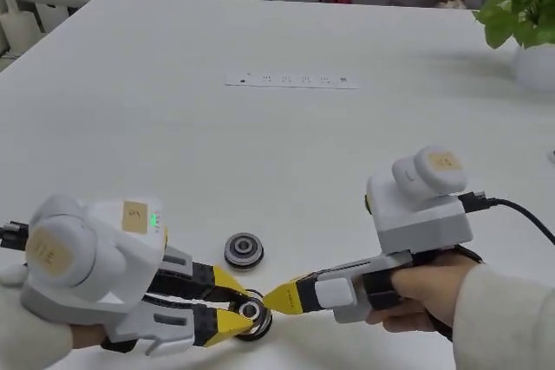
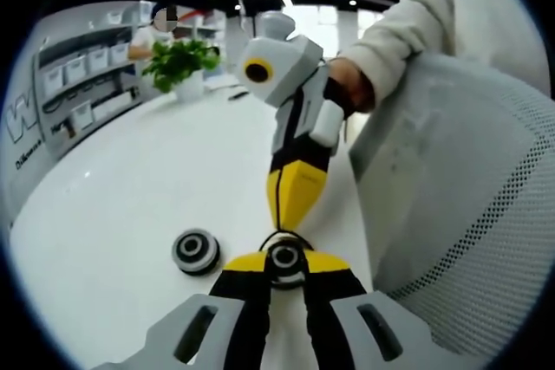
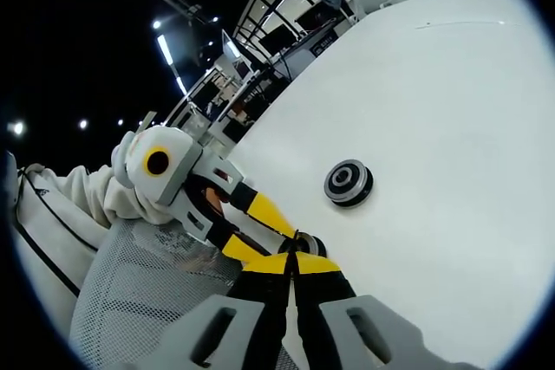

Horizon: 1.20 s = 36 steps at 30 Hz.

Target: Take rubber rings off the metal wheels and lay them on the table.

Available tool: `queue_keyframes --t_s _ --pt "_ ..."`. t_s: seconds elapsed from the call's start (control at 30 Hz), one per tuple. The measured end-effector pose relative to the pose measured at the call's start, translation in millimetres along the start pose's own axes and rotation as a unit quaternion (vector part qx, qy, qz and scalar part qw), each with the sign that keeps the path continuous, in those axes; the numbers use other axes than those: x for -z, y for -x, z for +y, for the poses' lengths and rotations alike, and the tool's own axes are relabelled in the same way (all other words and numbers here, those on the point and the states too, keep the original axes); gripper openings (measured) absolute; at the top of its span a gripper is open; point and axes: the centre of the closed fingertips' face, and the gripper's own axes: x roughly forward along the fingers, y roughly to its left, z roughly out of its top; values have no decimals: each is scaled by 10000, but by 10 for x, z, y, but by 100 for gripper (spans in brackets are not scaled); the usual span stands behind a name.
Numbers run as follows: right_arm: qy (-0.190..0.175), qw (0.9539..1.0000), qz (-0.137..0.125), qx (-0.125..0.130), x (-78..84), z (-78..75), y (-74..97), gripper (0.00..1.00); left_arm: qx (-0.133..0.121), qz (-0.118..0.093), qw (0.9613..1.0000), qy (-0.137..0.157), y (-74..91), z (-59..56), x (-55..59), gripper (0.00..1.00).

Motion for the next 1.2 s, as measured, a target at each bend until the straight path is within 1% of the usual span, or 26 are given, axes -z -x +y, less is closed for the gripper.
queue_keyframes --t_s 0.1,0.13,0.2,0.37,0.47,0.5,0.57,0.7,0.77,0.9,0.97,1.13,1.2 --pt "22 10000 3 -2 -2 17 8 0 6 -39 10000 -21 28 -9 -50 16" --pt "22 10000 3 -2 -4 19 10 0 12 -122 9999 11 50 -10 -98 18" --pt "24 10000 7 0 -4 30 14 0 63 -284 9994 190 83 -29 -173 23" --pt "107 9999 -1 -2 -20 58 29 0 42 -486 9985 250 195 -29 -295 31" --pt "114 9999 -2 16 -23 49 37 0 24 -499 9985 209 235 -45 -345 37" --pt "116 9999 2 22 -22 47 39 0 24 -419 9991 109 252 -66 -351 40" --pt "128 9999 5 25 -25 53 42 0 -28 -410 9990 -176 286 -72 -401 44" --pt "125 9999 -15 22 -38 68 54 0 -107 -493 9985 -206 365 -65 -491 57" --pt "128 9999 -27 19 -42 70 61 0 -174 -570 9980 -205 424 -54 -531 61" --pt "79 9998 -191 17 -126 78 107 0 -315 -574 9976 -209 536 -42 -517 66" --pt "50 9996 -264 18 -156 72 126 0 -425 -605 9971 -198 599 -22 -511 68" --pt "-36 9990 -445 25 -229 78 178 0 -699 -774 9945 -47 751 57 -524 74" --pt "-56 9988 -488 20 -245 81 188 0 -773 -806 9937 -20 788 79 -522 75"
